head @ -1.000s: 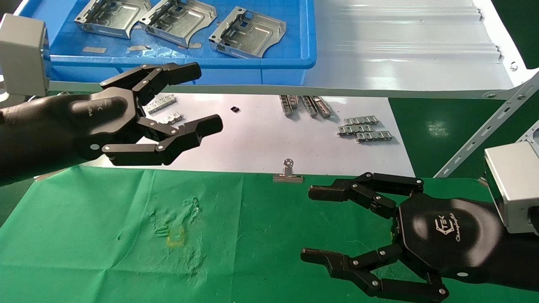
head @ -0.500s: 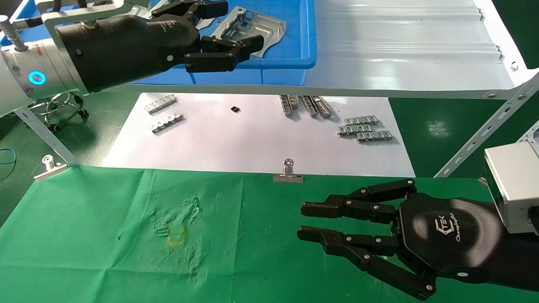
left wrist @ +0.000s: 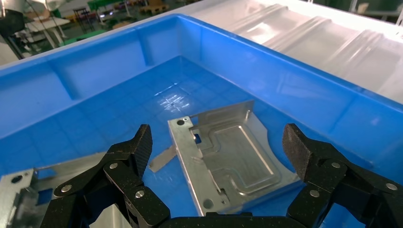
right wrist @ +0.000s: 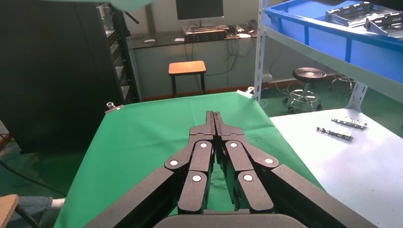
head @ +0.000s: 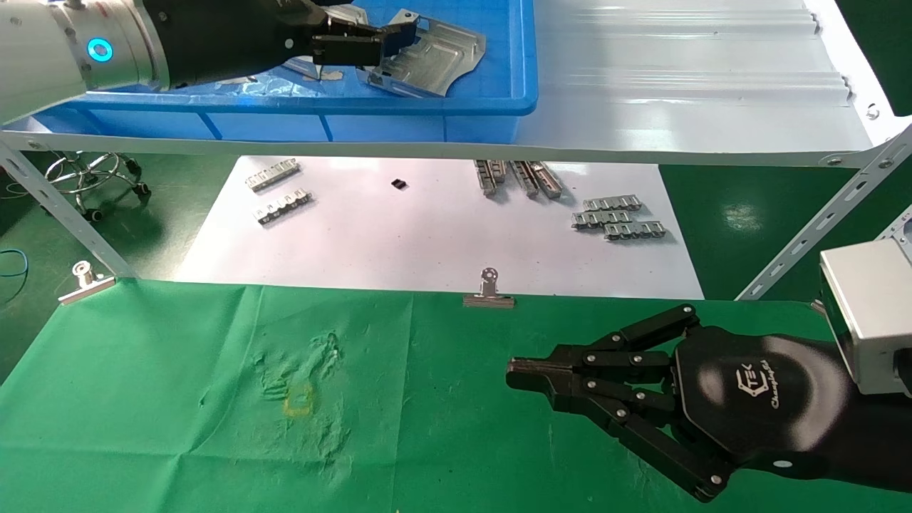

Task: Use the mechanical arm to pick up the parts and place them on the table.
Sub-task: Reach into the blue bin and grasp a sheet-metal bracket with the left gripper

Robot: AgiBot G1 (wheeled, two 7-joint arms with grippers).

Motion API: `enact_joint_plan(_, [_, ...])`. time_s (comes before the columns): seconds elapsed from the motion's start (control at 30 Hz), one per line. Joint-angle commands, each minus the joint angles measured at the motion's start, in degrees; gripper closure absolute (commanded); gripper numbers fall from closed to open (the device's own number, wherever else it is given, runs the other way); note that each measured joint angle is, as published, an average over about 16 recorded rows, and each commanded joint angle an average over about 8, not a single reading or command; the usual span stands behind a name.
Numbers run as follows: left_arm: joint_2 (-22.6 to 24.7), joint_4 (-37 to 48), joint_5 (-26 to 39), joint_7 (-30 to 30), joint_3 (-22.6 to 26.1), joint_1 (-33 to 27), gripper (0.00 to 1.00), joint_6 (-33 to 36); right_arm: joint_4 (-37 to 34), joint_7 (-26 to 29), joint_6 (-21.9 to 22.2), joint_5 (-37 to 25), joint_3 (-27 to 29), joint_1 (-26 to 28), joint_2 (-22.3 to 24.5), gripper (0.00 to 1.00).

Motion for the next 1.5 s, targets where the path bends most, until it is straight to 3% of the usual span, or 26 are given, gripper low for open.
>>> enact_joint_plan(0.03, [1.5,4.42,1.36,0.84,0.86,-2.77,0.0,0.3,0.0,0.0,0.0,0.0,0.0,0.0,0.0,1.0])
enact_joint_plan(0.1, [2.87,7.69,2.44,2.04,1.64,-4.7,0.01,0.83,0.0,0.0,0.0,0.0,0.0,0.0,0.0,1.0])
enact_joint_plan(0.17, [4.1,10.54,3.41,3.17,2.33,-6.23,0.15,1.19,0.0,0.0,0.0,0.0,0.0,0.0,0.0,1.0])
enact_joint_plan(0.37, [7.2,17.48,5.43,5.83,3.7,-8.99,0.87,0.4,0.0,0.0,0.0,0.0,0.0,0.0,0.0,1.0])
enact_joint_plan(0.43, [7.93,19.02,5.6,6.8,3.77,-9.46,0.99,-0.39,0.0,0.0,0.0,0.0,0.0,0.0,0.0,1.0])
enact_joint_plan(0.73, [9.63,22.92,5.73,10.68,3.75,-10.82,1.0,-2.95,0.0,0.0,0.0,0.0,-0.01,0.0,0.0,1.0])
enact_joint_plan(1.5, [10.2,25.71,6.23,11.15,4.37,-11.95,1.0,-2.79,0.0,-0.01,0.0,0.01,-0.01,0.0,0.0,1.0])
